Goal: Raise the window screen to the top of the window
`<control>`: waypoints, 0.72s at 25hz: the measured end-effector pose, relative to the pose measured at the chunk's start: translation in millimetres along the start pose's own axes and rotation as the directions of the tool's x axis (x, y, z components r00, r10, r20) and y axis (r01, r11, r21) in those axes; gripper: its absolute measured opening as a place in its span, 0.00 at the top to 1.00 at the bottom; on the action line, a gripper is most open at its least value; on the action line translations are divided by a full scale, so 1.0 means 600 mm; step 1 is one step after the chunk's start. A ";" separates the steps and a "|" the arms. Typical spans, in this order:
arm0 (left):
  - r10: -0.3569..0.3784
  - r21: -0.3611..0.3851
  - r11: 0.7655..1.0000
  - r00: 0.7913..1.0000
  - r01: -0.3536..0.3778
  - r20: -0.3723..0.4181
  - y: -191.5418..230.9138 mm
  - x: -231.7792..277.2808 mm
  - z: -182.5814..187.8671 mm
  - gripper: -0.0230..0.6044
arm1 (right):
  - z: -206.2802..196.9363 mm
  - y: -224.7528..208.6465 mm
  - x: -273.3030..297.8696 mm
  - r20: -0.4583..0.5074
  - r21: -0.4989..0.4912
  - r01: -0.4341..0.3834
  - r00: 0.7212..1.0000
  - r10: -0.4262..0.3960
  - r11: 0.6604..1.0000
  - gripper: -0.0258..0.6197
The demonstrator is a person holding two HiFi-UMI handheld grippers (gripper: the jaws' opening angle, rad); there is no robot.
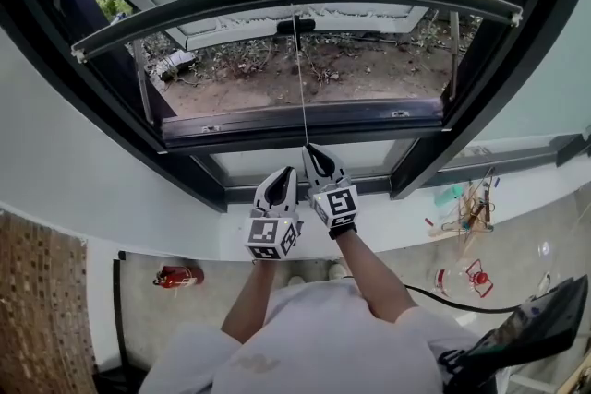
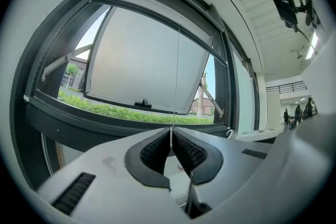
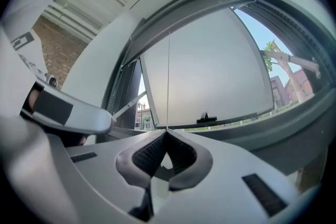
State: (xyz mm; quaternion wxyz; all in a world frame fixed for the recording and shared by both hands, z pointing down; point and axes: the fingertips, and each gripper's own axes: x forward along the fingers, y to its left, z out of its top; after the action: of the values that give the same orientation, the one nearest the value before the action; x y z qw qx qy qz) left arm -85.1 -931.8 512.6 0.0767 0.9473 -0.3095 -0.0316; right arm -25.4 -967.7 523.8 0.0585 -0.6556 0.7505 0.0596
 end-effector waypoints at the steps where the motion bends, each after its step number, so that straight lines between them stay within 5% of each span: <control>1: 0.000 0.000 1.000 1.000 0.000 0.001 -0.001 -0.001 0.001 0.94 | 0.013 0.001 0.001 0.018 0.003 -0.002 1.000 0.002 1.000 0.96; 18: 0.017 -0.003 1.000 1.000 -0.017 0.018 0.004 -0.023 0.009 0.94 | 0.152 0.011 -0.009 0.196 0.029 -0.011 0.981 0.005 1.000 0.96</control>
State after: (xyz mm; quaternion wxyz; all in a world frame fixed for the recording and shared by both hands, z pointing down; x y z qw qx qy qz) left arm -98.2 -925.9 507.7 0.0756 0.9441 -0.3183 -0.0397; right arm -30.6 -946.4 434.6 0.1415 -0.6425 0.7445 0.1130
